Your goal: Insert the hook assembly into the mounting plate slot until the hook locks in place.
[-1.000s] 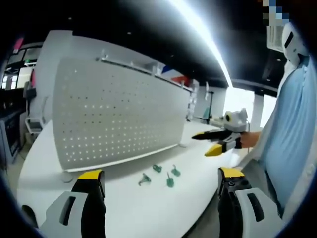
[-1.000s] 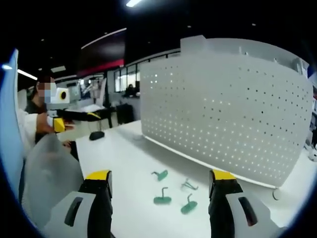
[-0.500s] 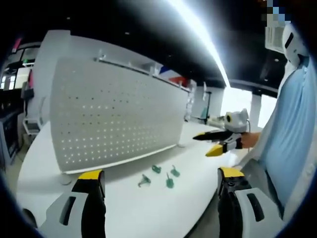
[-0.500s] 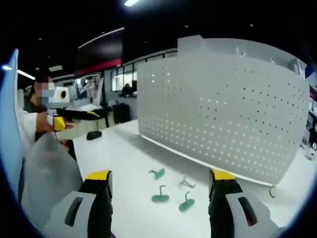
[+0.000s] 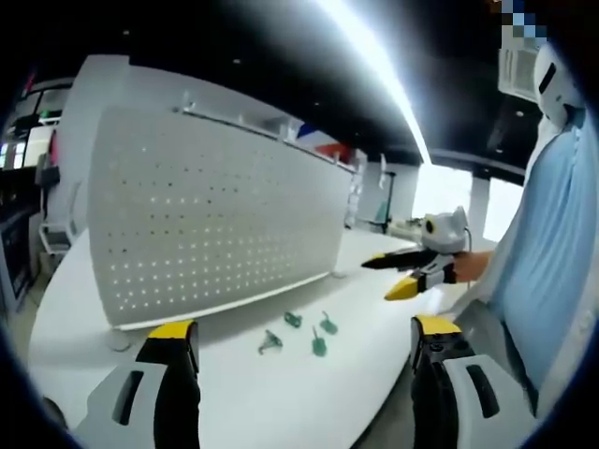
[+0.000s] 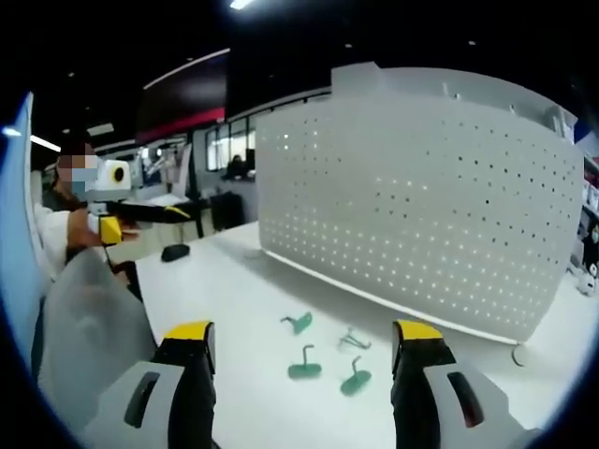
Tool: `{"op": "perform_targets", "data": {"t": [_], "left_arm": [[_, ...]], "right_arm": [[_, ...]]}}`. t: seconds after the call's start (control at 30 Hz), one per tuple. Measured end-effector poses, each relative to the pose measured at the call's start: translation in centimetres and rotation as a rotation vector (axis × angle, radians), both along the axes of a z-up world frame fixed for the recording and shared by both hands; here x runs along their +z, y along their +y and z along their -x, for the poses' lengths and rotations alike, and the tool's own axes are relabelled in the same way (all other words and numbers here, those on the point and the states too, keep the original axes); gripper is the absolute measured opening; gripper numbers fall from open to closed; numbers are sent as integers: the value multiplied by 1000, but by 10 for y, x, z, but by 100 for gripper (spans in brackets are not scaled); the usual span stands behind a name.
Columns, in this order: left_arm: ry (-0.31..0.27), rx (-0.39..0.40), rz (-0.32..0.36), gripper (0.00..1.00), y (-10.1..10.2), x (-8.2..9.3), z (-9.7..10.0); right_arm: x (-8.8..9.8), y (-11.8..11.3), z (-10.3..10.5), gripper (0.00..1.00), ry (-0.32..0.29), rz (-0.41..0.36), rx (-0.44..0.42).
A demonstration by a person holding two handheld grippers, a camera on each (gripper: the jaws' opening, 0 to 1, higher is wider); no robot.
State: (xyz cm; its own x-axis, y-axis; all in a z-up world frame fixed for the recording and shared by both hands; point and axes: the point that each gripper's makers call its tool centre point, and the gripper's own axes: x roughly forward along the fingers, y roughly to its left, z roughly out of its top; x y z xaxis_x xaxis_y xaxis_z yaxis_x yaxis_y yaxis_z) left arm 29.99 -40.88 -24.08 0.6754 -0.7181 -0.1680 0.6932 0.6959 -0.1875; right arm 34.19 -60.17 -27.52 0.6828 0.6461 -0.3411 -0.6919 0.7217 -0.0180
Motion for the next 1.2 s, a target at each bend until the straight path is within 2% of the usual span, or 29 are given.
{"op": "perform_targets", "data": {"t": [0.17,0.4,0.8,0.87,1.0,1.1,1.2], "left_arm": [[2,-4,-4,96,-1,-1,0],[-8,-9,-8,95,-2,3,0],[-9,-27,-25,95,-5,3,3],[-11,-30,-24,95,-5,3,3],[-5,-38,-22,95,-3,1,5],[-3,-49,-36,95,-3,0,6],[-4,-52,-32,95,-1,5,7]], "right_arm": [[1,14,-4,76,-16,9,15],[-1,35,-8,69,-23,11,60],[-24,63,-17,59,16,56,90],[-32,69,-16,56,40,69,100],[-39,82,-15,53,46,83,107],[-43,88,-16,46,36,103,104],[-50,94,-20,46,54,123,99]]}}
